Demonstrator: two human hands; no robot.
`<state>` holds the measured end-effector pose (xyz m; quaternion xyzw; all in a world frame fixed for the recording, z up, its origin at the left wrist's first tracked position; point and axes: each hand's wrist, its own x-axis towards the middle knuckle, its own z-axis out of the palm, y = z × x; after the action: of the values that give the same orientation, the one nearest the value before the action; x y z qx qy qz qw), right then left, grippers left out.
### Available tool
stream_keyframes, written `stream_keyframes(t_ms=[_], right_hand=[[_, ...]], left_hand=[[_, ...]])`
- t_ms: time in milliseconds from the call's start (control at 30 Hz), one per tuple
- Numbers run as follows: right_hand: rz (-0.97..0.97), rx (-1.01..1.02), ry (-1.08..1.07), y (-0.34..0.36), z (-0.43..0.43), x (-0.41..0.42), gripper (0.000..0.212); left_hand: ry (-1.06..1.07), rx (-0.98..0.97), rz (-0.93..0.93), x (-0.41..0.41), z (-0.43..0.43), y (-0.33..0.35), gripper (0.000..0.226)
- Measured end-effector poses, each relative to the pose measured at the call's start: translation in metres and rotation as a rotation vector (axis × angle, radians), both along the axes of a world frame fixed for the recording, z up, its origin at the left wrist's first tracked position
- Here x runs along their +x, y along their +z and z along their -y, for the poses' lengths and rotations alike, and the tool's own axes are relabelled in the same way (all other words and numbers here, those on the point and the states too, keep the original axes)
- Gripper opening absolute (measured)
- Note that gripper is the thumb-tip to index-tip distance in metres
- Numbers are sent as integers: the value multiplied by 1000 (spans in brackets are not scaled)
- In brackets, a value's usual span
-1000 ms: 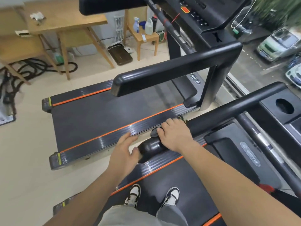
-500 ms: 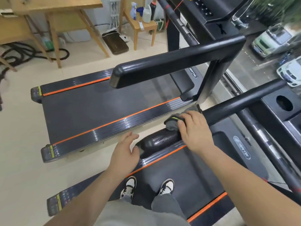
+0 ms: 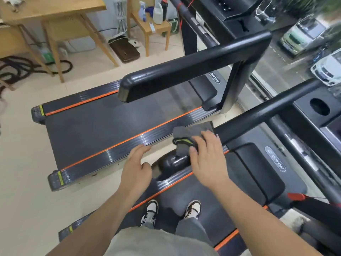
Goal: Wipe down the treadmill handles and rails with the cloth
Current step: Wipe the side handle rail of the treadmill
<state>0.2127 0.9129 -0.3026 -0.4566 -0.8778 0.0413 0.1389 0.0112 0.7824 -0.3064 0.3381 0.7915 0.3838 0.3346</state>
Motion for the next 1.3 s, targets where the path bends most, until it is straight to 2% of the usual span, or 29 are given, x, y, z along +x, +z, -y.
stream_keyframes(t_ms=[100, 200, 300, 400, 533, 667, 733, 867, 967, 1100, 1300], right_hand=[[-67, 6, -194, 0, -21, 10, 42], [-163, -26, -312, -3, 16, -23, 42], [-216, -99, -285, -8, 77, -54, 42], [-284, -150, -221, -7, 99, -47, 47], [-267, -154, -278, -7, 47, -26, 65], [-339, -218, -474, -7, -36, 2, 80], [-468, -300, -606, -5, -73, 26, 79], [-874, -599, -890, 8, -148, 65, 80], [-971, -681, -1070, 14, -181, 72, 82], [-955, -700, -1015, 12, -162, 68, 86], [-1023, -870, -1021, -2, -77, 24, 80]], left_hand=[[-89, 25, -65, 12, -1, 7, 60], [-134, 58, -109, 13, -6, 12, 57], [-129, 120, -129, 10, -25, 22, 58], [-145, 167, -124, 14, -54, 39, 62], [-243, 169, -126, 35, -92, 48, 54], [-370, 169, -200, 62, -121, 52, 41], [-378, 141, -249, 72, -134, 51, 40], [-368, 112, -238, 99, -157, 52, 41], [-389, 87, -247, 117, -178, 52, 46], [-377, 71, -275, 121, -183, 50, 47], [-341, 72, -273, 99, -153, 44, 48]])
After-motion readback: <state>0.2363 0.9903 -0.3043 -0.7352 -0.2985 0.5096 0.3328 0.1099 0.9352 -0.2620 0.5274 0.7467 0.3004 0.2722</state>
